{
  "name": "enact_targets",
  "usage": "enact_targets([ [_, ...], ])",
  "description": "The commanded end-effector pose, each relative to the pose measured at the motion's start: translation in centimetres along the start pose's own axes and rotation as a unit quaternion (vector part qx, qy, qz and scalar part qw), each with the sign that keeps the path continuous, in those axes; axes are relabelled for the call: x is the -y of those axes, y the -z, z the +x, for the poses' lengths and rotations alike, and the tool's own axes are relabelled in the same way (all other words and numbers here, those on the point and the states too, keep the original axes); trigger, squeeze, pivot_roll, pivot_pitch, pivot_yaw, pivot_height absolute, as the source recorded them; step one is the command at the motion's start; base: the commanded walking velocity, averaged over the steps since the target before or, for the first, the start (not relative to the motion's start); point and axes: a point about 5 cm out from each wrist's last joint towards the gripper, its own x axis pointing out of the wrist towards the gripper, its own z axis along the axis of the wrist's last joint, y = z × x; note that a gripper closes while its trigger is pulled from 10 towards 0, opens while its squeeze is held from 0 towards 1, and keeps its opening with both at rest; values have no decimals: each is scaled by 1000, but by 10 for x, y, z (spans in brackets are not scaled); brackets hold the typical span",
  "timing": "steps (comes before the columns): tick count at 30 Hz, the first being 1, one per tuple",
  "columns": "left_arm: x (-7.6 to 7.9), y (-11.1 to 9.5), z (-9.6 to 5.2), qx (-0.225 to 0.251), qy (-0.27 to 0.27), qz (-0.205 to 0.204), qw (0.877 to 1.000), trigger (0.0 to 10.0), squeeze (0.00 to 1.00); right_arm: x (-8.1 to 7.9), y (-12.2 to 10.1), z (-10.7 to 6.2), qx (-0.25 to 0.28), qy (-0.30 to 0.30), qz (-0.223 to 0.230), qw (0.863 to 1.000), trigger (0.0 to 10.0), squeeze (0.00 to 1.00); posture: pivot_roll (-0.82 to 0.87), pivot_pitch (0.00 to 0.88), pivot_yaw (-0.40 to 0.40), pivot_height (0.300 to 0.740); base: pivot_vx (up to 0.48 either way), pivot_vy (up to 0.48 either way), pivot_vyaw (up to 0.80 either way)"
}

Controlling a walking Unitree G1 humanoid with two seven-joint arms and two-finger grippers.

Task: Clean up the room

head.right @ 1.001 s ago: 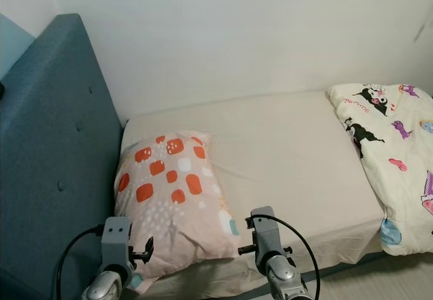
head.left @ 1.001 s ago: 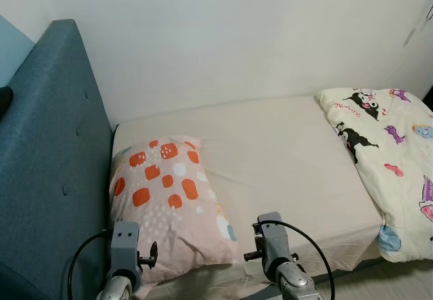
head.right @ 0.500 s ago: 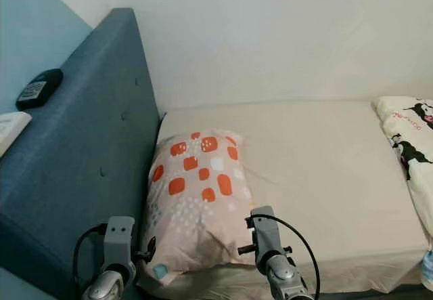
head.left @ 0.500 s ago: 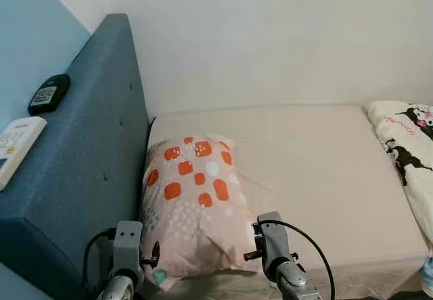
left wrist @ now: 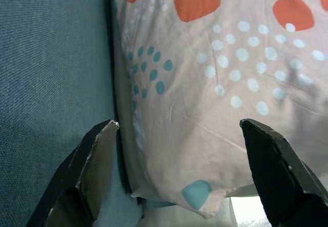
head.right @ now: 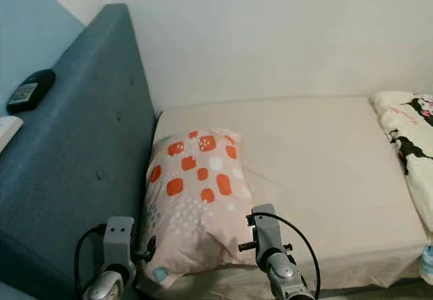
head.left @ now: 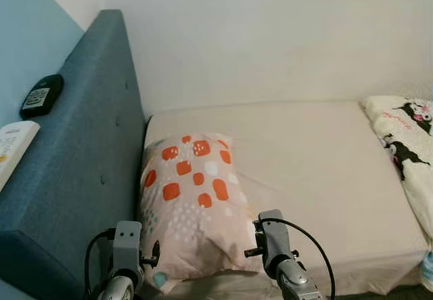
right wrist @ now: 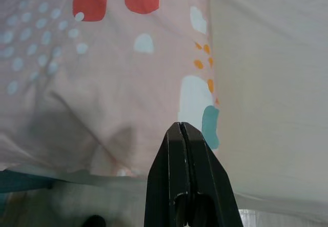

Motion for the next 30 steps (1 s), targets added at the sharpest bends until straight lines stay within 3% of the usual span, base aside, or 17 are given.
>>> enact_targets([
  [1,-6,3,-2,-5,-10,0,1000,10000,0,0,4,-2,-5,3,11,1000,10000,0,33,70,-55,726,0,-480,0],
  [4,-6,3,-2,-5,-10,0,1000,10000,0,0,4,-2,-6,3,11,1000,10000,0,33,70,-55,726,0,-480,0],
  [8,-7,4,-2,-12,-20,-18,1000,10000,0,1,5,-2,-6,4,12,1000,10000,0,33,64,-54,726,0,0,0],
  [30,-11,2,1,-16,-25,-3,1000,10000,0,1,5,-2,-5,6,14,1000,10000,0,30,47,-44,726,0,0,0],
])
